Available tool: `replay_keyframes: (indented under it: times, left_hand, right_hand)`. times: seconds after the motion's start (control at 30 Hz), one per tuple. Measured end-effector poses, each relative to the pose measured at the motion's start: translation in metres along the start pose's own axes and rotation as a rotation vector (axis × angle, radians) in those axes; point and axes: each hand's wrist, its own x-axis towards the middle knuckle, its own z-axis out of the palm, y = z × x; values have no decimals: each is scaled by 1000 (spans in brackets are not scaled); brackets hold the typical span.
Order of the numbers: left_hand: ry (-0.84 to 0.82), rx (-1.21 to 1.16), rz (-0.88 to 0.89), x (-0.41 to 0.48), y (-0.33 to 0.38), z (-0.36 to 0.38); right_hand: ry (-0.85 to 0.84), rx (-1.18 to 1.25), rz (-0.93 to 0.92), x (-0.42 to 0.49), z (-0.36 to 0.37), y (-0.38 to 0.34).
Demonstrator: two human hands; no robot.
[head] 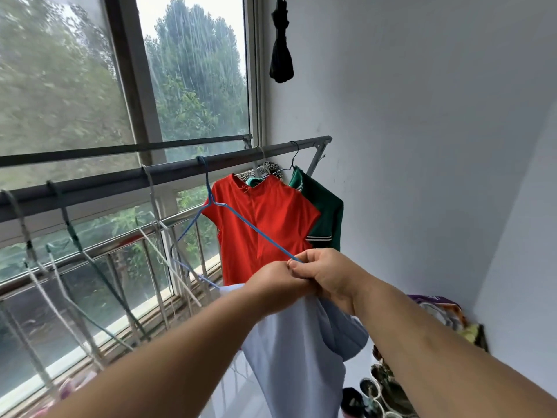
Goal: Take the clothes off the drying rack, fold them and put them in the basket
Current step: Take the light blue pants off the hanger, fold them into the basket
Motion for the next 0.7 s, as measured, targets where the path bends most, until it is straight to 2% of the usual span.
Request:
replay_keyframes:
  times: [0.1, 0.2, 0.33, 0.43, 0.57, 0.7]
  left_hand:
    - [-11, 52, -41, 12, 0, -1]
    - [96, -1, -135, 24, -8, -13]
    - [255, -494, -303, 29, -14, -28]
    - [313, -874, -381, 25, -19, -39]
    - [303, -1138, -420, 22, -27, -61]
    - [285, -1300, -335, 10, -33, -100]
  right_hand:
    - [119, -79, -34, 3, -7, -1]
    - [176, -66, -39, 5, -10, -2]
    - [275, -326, -95, 11, -22, -6]
    - [315, -418, -88, 16, -30, -10]
    - [366, -514, -53, 26, -37, -12]
    - [376, -545, 26, 37, -39, -13]
